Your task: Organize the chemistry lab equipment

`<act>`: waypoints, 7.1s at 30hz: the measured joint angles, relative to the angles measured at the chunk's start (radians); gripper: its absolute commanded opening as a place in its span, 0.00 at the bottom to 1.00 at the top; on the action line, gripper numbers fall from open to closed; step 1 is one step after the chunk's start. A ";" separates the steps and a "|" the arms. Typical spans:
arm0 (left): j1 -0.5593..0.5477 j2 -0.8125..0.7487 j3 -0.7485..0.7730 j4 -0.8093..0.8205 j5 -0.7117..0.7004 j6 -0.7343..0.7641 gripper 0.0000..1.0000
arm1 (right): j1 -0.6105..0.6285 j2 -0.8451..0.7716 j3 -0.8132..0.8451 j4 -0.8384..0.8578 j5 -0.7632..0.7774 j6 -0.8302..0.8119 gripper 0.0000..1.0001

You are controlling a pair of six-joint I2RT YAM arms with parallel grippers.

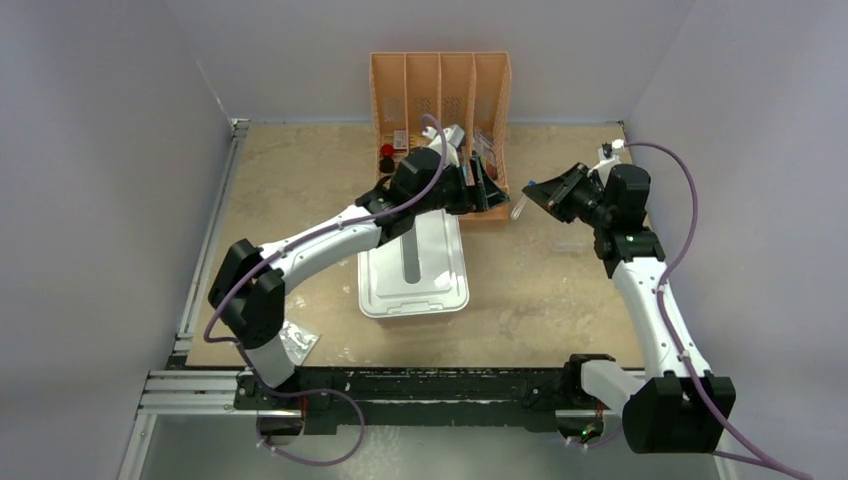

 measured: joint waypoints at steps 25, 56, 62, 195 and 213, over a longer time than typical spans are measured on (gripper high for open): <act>-0.072 0.095 0.191 -0.095 0.147 0.174 0.00 | 0.000 0.019 0.085 -0.043 -0.199 0.070 0.56; 0.014 0.027 0.201 -0.299 0.430 0.451 0.00 | 0.001 0.118 0.153 -0.063 -0.365 0.101 0.26; 0.020 0.026 0.201 -0.298 0.437 0.452 0.00 | 0.001 0.122 0.149 -0.036 -0.394 0.130 0.29; 0.628 -0.347 -0.142 -0.569 -0.137 0.171 0.76 | 0.126 0.467 -0.179 0.549 0.887 -0.544 0.40; 0.628 -0.391 -0.132 -0.601 -0.144 0.176 0.76 | 0.126 0.299 0.077 0.084 0.881 -0.502 0.59</act>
